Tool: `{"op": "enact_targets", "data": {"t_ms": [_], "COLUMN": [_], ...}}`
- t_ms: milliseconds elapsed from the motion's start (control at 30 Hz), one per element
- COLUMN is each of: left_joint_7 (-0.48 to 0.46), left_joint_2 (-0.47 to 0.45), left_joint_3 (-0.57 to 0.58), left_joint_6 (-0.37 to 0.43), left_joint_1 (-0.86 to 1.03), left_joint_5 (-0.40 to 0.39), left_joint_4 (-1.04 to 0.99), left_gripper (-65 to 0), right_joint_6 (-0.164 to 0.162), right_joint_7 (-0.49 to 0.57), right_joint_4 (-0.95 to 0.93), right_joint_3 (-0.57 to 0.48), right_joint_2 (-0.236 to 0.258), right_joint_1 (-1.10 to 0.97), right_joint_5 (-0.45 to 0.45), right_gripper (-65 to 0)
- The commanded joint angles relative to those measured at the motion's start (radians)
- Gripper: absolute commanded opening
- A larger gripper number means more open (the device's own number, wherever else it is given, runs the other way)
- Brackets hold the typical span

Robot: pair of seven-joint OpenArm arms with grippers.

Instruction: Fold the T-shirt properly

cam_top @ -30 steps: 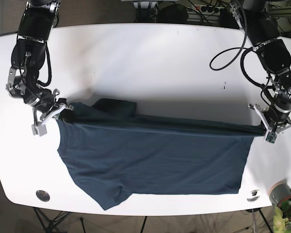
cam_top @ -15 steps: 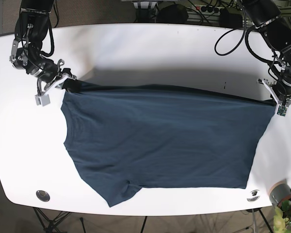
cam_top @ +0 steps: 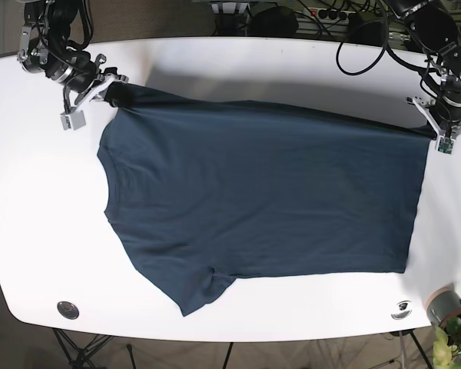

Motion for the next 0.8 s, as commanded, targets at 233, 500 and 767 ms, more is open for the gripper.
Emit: {"op": "enact_targets", "data": {"t_ms": [233, 500, 767], "left_joint_7": [-0.016, -0.015, -0.015], "left_joint_2": [0.032, 0.029, 0.026], "left_joint_3": [-0.076, -0.117, -0.07], "left_joint_6": [0.01, 0.01, 0.01], "left_joint_1": [0.067, 0.016, -0.051], "left_joint_5": [0.0, -0.059, -0.075], "left_joint_4": [0.056, 0.048, 0.043], "left_gripper": [-65.0, -65.0, -65.0], "right_joint_6": [0.005, 0.005, -0.002], "right_joint_7": [0.02, 0.021, 0.021], "right_joint_4": [0.035, 0.034, 0.006], "right_joint_3": [0.042, 0.046, 0.028], "right_joint_2": [0.013, 0.013, 0.012], "right_joint_1": [-0.084, -0.041, 0.042], "right_joint_5": [0.011, 0.011, 0.003], "right_gripper": [-62.6, -62.6, -62.6]}}
